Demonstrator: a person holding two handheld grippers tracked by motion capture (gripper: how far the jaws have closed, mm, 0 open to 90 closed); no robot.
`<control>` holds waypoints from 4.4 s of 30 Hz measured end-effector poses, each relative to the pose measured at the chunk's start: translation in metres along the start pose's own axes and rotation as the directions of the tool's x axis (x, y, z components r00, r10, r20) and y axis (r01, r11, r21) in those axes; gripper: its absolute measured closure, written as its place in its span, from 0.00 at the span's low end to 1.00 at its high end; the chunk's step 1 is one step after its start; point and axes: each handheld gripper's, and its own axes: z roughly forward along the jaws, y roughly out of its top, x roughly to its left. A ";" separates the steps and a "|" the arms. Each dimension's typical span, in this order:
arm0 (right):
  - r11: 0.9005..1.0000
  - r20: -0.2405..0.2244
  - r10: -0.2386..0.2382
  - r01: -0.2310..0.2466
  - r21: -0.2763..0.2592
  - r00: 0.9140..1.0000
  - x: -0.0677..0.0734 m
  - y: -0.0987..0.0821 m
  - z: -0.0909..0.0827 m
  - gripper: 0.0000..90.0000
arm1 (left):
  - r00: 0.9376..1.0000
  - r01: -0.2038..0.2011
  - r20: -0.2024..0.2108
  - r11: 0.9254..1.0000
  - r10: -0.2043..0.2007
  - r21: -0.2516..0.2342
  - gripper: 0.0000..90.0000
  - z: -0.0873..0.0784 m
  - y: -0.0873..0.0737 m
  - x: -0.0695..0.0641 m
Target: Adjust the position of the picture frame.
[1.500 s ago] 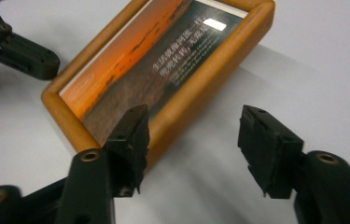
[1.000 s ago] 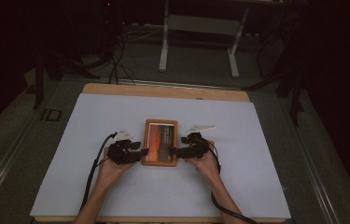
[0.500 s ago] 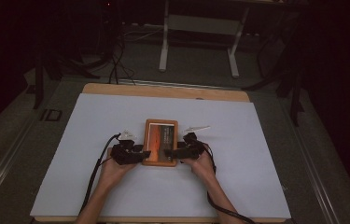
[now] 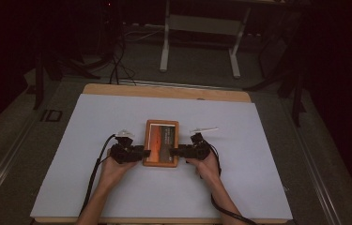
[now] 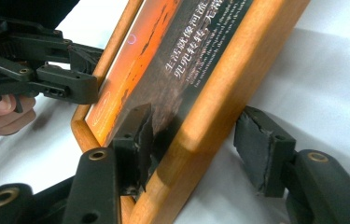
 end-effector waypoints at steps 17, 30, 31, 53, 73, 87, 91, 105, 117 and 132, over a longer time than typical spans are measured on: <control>0.999 -0.020 0.043 -0.043 0.008 0.999 -0.003 0.000 -0.003 0.58 | 1.000 0.002 -0.012 1.000 -0.002 -0.014 0.61 0.001 0.003 0.002; 1.000 -0.006 0.017 -0.017 0.014 1.000 -0.002 0.001 -0.002 0.57 | 0.995 0.087 0.048 0.996 -0.088 0.025 0.48 0.011 0.007 0.008; 1.000 -0.006 0.017 -0.017 0.015 1.000 -0.001 0.001 -0.002 0.57 | 0.995 0.084 0.052 0.996 -0.085 0.026 0.48 0.011 0.007 0.008; 0.997 -0.016 0.079 -0.079 0.000 0.997 -0.002 -0.005 -0.014 0.63 | 0.991 0.120 0.054 0.992 -0.121 0.034 0.53 0.012 0.006 -0.004; 0.996 0.005 0.093 -0.093 -0.005 0.996 0.007 -0.024 -0.033 0.64 | 0.992 0.109 0.055 0.993 -0.112 0.050 0.55 0.010 -0.007 -0.029; 0.994 -0.001 0.110 -0.110 0.001 0.994 0.006 -0.028 -0.032 0.62 | 0.986 0.140 0.079 0.989 -0.144 0.052 0.54 0.011 -0.011 -0.027; 0.993 -0.006 0.118 -0.118 0.005 0.993 0.004 -0.028 -0.032 0.62 | 0.984 0.151 0.086 0.987 -0.155 0.055 0.54 0.012 -0.011 -0.025; 0.993 -0.006 0.117 -0.117 0.015 0.993 0.003 -0.026 -0.030 0.61 | 0.983 0.168 0.064 0.983 -0.173 0.069 0.54 0.012 -0.011 -0.028; 0.990 0.007 0.141 -0.141 -0.002 0.990 -0.001 -0.025 -0.034 0.62 | 0.980 0.170 0.091 0.983 -0.176 0.076 0.56 0.013 -0.013 -0.031; 0.988 -0.001 0.152 -0.152 0.019 0.988 0.003 -0.031 -0.035 0.64 | 0.976 0.179 0.113 0.981 -0.187 0.072 0.60 0.011 -0.011 -0.024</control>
